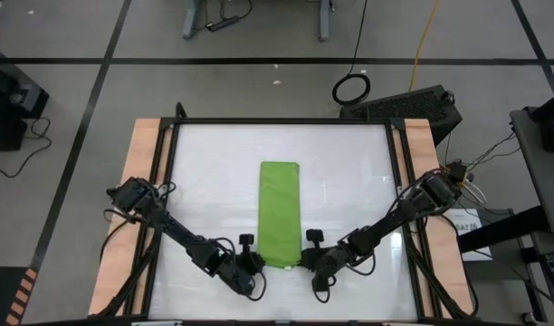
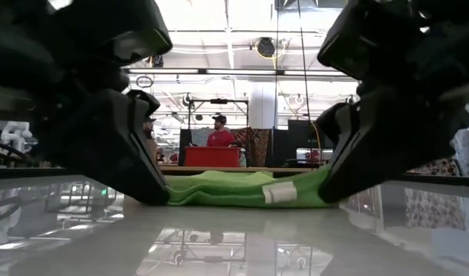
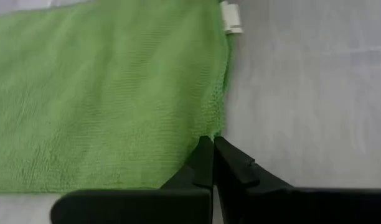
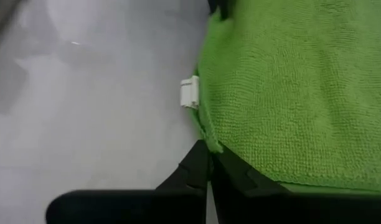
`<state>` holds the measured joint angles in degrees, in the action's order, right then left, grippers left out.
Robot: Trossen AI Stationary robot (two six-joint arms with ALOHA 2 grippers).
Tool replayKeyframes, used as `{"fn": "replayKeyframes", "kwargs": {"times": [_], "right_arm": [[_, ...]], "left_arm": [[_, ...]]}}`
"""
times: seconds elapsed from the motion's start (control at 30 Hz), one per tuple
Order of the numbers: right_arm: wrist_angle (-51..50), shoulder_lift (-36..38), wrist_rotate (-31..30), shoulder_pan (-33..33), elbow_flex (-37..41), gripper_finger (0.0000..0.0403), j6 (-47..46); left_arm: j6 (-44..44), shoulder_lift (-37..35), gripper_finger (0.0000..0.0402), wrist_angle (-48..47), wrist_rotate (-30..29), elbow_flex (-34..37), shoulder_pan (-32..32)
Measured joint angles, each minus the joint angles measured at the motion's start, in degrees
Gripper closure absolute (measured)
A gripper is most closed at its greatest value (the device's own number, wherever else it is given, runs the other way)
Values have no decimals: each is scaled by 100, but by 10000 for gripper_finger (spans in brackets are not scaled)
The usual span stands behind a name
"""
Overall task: Roll towel into tight, uniform cylinder
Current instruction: Roll the green microfiber towel
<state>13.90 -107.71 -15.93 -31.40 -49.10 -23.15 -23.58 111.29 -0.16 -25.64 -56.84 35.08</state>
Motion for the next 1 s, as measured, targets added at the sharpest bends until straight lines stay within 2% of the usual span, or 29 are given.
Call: {"fn": "replayKeyframes", "kwargs": {"times": [0.53,1.0], "right_arm": [[-606,322,868,239,-4,403,-948],[-768,322,1129,302,-13,402,-1393]], "left_arm": [[-1217,-451,397,-96,909,9,-343],[-2057,-439,397,-406,921,3,-414]]}}
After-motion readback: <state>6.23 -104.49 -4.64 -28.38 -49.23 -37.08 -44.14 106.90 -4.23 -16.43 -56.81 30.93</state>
